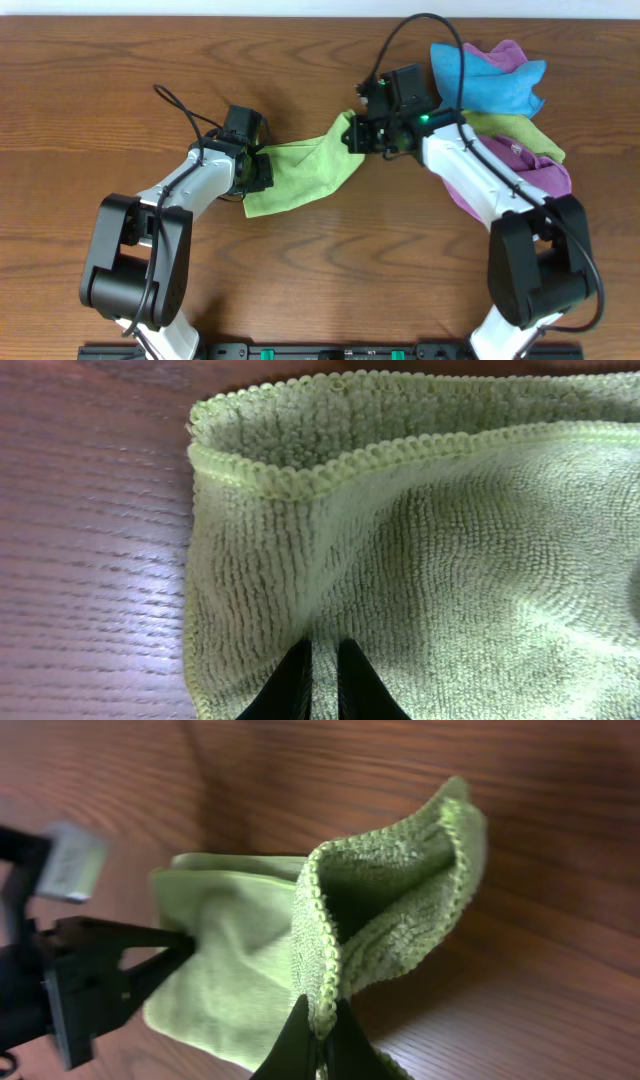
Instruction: Fold the cloth
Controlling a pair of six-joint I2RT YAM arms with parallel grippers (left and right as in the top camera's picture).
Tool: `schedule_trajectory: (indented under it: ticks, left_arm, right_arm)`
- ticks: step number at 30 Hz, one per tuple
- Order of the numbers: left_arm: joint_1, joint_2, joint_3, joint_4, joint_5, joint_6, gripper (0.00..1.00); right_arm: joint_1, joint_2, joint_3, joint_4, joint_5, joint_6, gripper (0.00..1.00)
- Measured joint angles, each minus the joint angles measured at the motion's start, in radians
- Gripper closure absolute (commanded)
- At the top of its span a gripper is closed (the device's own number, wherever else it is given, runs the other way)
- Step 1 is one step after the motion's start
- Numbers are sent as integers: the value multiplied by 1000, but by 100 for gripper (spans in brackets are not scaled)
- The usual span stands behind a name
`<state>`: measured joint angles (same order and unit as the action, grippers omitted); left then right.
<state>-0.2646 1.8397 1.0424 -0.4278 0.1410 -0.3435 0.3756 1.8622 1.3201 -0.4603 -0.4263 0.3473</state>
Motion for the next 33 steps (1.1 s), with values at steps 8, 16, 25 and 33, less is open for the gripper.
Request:
schedule_trajectory:
  ticks: [8, 16, 25, 33]
  left_arm:
    - [0, 4, 0, 18, 36, -5, 89]
    - [0, 12, 0, 47, 116, -34, 88]
    - [-7, 14, 0, 49, 149, -53, 90]
    - [16, -217, -14, -25, 106, -53, 88]
  right_arm:
    - [151, -6, 5, 0, 90, -15, 99]
    - [201, -6, 5, 1, 140, -16, 99]
    - [201, -6, 5, 0, 151, -16, 99]
    - [201, -6, 5, -7, 151, -16, 99]
